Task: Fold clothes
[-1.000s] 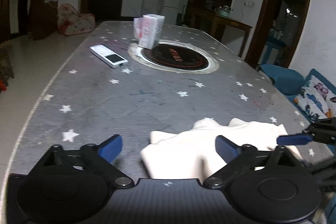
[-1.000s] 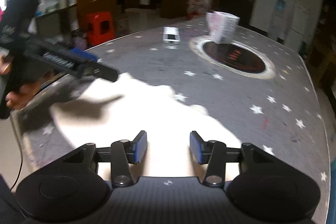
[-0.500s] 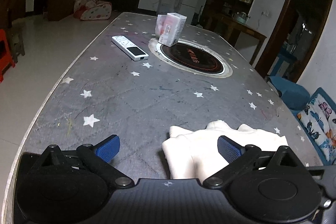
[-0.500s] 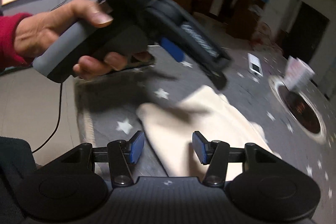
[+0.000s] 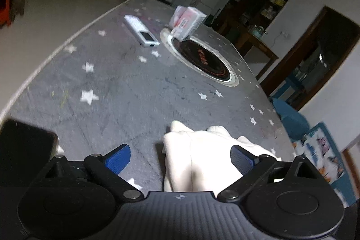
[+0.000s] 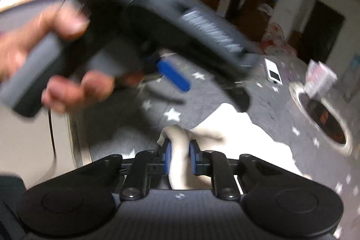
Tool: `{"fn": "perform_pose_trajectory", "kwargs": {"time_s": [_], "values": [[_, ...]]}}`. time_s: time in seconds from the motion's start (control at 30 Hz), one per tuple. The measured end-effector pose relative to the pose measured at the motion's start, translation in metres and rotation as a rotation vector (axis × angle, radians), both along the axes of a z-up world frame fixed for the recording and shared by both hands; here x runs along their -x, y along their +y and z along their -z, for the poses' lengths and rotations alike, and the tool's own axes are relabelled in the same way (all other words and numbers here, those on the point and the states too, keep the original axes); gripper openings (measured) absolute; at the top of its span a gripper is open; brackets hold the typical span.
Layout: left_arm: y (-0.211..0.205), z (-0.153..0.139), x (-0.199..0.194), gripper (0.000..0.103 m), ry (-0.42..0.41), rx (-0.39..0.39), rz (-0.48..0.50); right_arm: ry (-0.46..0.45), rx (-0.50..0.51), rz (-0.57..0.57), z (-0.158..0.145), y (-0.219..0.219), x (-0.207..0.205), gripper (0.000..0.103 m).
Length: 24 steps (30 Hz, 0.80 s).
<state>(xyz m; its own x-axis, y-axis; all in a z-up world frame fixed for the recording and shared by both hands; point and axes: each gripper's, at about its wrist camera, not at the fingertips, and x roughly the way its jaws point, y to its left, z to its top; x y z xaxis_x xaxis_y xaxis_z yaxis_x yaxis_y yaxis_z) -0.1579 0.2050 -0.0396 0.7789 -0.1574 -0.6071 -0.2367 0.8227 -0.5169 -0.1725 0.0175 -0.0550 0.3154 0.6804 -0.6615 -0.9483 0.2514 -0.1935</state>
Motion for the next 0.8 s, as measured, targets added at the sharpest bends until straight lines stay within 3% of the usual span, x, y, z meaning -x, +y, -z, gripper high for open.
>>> {"fn": "perform_pose_trajectory", "kwargs": {"time_s": [0.2, 0.33, 0.6, 0.8], "values": [[0.000, 0.014, -0.012, 0.089, 0.030, 0.164, 0.009, 0.074, -0.076, 0.052, -0.014, -0.020, -0.013, 0.014], [-0.006, 0.022, -0.023, 0.081, 0.056, 0.191, 0.024, 0.124, -0.127, 0.087, -0.024, -0.033, -0.021, 0.014], [-0.011, 0.027, -0.032, 0.049, 0.074, 0.172, 0.032, 0.150, -0.148, 0.071, -0.027, -0.040, -0.020, 0.014], [-0.015, 0.027, -0.033, 0.046, 0.076, 0.138, 0.039, 0.158, -0.139, 0.084, -0.025, -0.044, -0.026, 0.022]]}}
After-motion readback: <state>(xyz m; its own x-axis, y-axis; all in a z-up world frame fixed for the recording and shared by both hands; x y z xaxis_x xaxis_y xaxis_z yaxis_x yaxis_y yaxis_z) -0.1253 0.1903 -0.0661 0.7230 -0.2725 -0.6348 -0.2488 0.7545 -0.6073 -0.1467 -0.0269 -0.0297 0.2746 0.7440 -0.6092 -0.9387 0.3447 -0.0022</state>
